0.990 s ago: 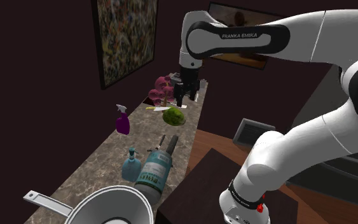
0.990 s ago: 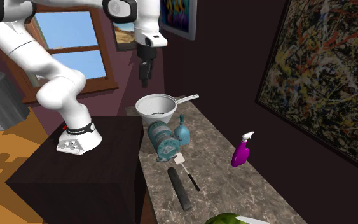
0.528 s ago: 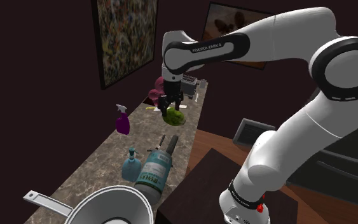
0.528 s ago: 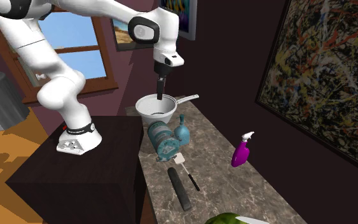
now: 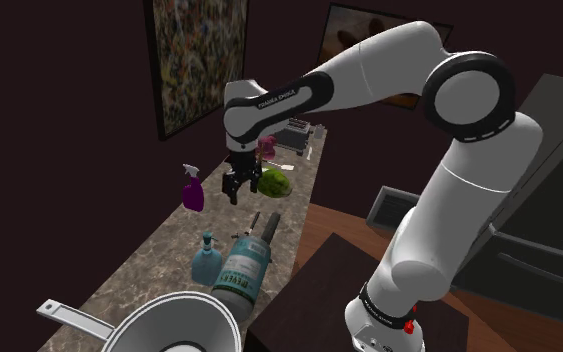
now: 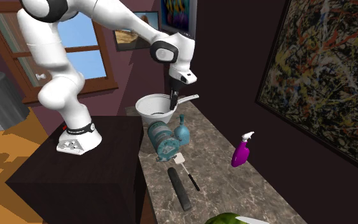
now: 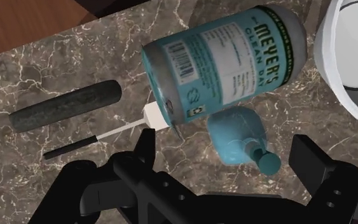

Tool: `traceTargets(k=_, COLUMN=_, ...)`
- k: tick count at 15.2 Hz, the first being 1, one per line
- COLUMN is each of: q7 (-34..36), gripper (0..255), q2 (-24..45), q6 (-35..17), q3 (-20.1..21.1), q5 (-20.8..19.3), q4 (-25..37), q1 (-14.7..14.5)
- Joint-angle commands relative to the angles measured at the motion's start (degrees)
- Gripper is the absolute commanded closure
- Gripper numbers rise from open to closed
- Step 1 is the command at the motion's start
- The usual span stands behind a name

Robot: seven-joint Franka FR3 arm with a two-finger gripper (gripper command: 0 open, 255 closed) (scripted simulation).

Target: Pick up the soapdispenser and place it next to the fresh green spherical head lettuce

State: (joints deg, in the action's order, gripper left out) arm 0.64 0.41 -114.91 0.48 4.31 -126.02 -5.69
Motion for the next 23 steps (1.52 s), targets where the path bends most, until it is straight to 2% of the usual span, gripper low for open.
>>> traceTargets(k=1, q7=-0.42, gripper=0, q2=4.71, q6=-1.67, q3=0.45, q5=0.69, q4=2.34, q1=-0.44)
traceTargets(k=8, q7=-1.46, gripper=0, q2=19.57, q6=-5.04, q3=2.28, q5=2.51, q4=11.35, q1=-1.86)
traceTargets(k=15, q7=-1.97, gripper=0, q2=33.55, q6=-5.73, q3=3.96, q5=3.31, q4=22.44, q1=-3.3)
traceTargets(k=23, q7=-2.15, gripper=0, q2=36.11, q6=-10.71, q3=4.16, q5=3.59, q4=20.05, q1=-3.72)
